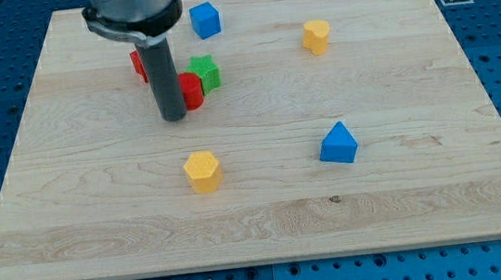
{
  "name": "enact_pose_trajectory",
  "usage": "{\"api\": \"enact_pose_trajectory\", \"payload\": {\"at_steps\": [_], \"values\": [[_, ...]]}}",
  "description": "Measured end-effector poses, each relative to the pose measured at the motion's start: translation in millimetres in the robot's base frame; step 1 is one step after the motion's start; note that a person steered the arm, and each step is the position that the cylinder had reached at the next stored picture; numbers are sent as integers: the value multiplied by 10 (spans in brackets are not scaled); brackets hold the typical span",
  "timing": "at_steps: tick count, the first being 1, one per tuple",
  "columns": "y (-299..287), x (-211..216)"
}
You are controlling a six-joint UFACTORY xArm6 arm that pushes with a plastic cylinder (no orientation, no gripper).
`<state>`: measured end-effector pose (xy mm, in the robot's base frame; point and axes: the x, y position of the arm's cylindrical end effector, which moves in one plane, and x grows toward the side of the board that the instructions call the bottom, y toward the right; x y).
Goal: Point at yellow hexagon
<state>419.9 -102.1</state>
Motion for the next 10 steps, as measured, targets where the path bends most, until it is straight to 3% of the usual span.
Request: {"api": "enact_pose_trajectory", "payload": {"at_steps": [1, 3, 5, 6, 10], "values": [[129, -51], [1206, 238], [1208, 362], [830, 362], [803, 530]]}}
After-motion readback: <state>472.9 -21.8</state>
